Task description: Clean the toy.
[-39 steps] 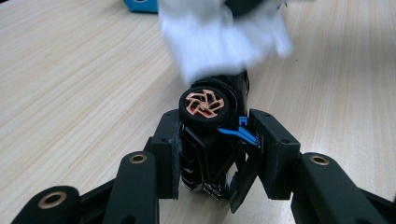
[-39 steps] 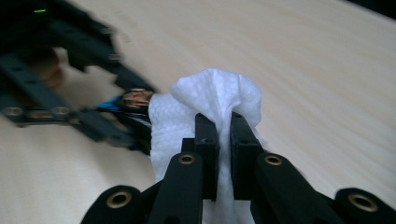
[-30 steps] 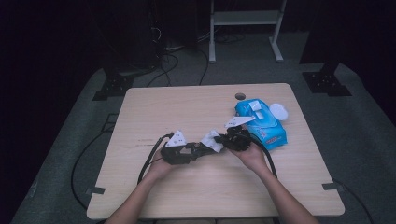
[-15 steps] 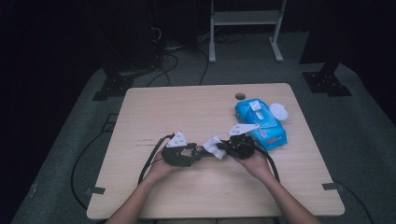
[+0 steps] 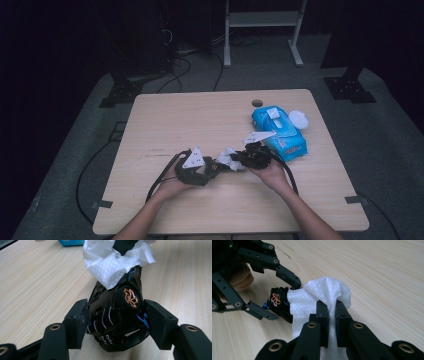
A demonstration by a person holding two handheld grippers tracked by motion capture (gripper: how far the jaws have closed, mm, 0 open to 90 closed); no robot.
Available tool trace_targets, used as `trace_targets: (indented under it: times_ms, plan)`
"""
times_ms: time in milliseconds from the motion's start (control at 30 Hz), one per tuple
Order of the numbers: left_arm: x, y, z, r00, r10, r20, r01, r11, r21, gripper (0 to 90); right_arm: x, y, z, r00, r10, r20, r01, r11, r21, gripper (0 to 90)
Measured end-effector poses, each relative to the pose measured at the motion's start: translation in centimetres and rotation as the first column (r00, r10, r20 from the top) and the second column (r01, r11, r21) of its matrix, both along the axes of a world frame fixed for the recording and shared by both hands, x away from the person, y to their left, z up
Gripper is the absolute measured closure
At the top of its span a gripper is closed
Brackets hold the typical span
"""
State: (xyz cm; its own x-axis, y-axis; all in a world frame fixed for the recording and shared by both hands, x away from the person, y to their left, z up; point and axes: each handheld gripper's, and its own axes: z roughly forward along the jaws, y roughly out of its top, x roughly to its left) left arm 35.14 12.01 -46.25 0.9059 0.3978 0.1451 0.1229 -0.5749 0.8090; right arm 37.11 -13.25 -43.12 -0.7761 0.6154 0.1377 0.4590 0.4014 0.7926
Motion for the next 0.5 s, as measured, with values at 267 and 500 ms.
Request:
trace_targets:
  times_ms: [267, 500]
  plan:
    - [-0.8, -0.3, 0.0, 0.9994, -0.026, 0.025, 0.025, 0.9993, 0.026, 36.6, -0.6, 0.3, -1.1, 0.9999, 0.011, -0.011, -0.012, 0.9982, -0.059, 83.8]
    - [-0.6, 0.0, 0.1, 0.9997, -0.008, 0.022, 0.008, 0.9999, 0.007, 27.5, -0.8, 0.0, -2.0, 0.9999, 0.005, -0.015, -0.006, 0.9984, -0.057, 83.3]
